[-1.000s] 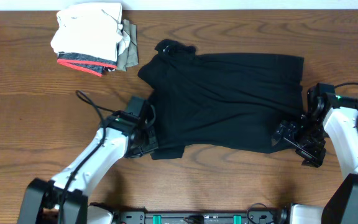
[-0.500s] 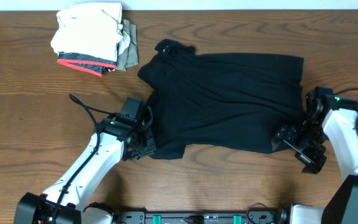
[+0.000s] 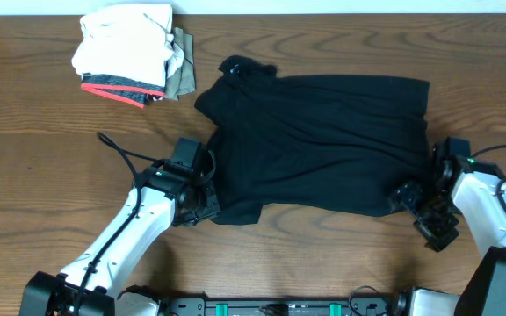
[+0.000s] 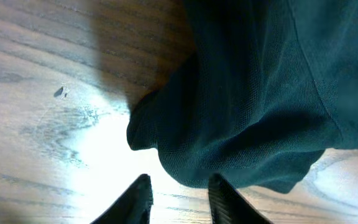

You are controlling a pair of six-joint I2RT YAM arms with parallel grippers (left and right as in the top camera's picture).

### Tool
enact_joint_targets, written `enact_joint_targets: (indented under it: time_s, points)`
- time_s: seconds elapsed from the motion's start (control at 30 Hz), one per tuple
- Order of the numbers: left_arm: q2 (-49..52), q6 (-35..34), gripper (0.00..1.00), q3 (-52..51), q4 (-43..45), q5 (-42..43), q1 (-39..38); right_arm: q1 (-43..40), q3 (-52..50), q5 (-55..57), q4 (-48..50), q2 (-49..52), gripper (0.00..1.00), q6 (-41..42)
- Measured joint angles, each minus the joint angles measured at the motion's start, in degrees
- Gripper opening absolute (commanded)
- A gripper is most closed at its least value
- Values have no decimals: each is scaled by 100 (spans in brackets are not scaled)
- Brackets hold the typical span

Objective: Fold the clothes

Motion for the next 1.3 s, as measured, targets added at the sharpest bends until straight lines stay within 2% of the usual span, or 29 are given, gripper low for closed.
enact_joint_targets:
  time_s: [0.27, 0.33, 0.37, 0.4, 0.57, 0.73, 0.87, 1.3]
  points:
    - [0, -22, 39, 0, 24, -20, 0, -271, 0, 52, 640, 0, 98, 11]
    - [0, -22, 39, 0, 24, -20, 0, -271, 0, 50, 765, 0, 77, -7]
    - [0, -22, 40, 0, 24, -20, 0, -271, 0, 50, 815, 0, 70, -11]
    - [0, -22, 39, 0, 22, -20, 0, -271, 0, 55, 848, 0, 67, 11]
    - [0, -22, 40, 0, 11, -20, 0, -271, 0, 101, 774, 0, 69, 74]
    - [0, -22, 40, 0, 11, -20, 0, -345, 0, 234, 754, 0, 62, 125]
    - [0, -20, 40, 0, 9, -20, 0, -518, -2, 278, 789, 0, 68, 146]
    - [0, -20, 40, 0, 11, -24, 0, -763, -442, 155, 1517, 0, 75, 136]
